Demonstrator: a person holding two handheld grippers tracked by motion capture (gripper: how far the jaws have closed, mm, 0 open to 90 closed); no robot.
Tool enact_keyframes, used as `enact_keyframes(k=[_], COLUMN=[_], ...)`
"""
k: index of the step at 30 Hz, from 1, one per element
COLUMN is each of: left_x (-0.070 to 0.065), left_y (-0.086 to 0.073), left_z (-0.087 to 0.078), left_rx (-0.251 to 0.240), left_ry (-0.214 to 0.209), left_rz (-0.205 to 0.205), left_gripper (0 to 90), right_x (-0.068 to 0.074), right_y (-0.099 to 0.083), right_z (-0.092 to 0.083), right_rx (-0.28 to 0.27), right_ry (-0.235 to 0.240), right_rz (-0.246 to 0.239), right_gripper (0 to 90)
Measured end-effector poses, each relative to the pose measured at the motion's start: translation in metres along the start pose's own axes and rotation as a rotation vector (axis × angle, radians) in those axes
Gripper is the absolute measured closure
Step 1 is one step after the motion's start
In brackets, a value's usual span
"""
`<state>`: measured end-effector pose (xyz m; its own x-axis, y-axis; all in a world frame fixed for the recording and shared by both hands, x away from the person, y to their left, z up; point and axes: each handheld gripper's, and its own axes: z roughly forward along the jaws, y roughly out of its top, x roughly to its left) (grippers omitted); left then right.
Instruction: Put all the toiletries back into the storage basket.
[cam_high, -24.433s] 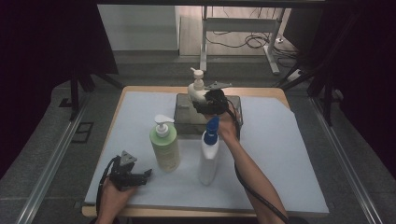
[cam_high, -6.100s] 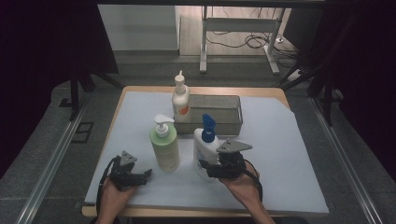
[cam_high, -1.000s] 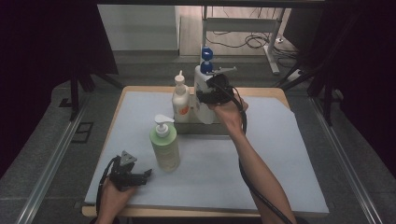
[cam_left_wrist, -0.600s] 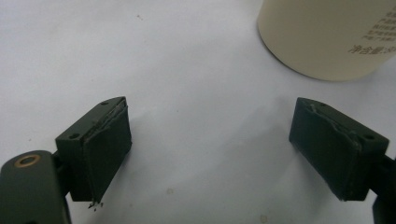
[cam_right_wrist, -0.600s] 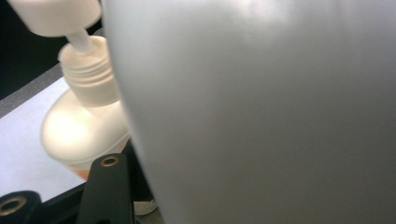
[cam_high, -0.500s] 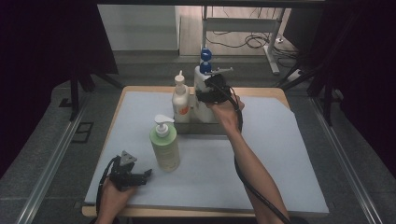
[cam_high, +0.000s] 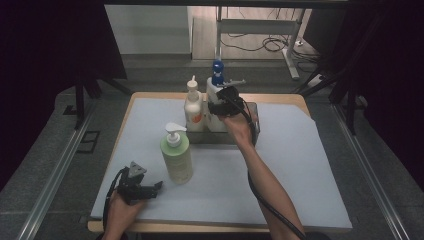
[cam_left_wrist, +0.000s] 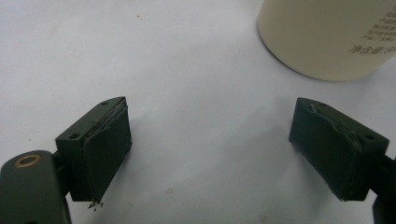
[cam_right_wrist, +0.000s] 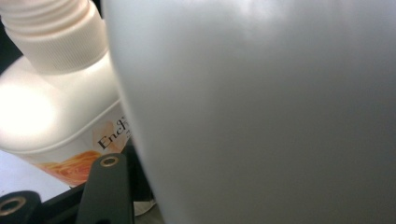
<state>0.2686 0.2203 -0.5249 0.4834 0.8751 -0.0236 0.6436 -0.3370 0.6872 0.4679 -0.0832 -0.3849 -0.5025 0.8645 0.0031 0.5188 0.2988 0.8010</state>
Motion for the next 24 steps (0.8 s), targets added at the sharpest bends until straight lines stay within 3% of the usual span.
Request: enact_keyframes(k=[24], left_x=[0.000], left_y=[0.000], left_z=[0.000], left_rx=[0.001], left_ry=[0.000], left_rz=[0.001], left_gripper=[12.6], right_x=[0.012], right_y=[-0.031], right_z=[0.017], right_rx=[-0.001], right_ry=[-0.019], right_rz=[-0.025], right_gripper=[40.2])
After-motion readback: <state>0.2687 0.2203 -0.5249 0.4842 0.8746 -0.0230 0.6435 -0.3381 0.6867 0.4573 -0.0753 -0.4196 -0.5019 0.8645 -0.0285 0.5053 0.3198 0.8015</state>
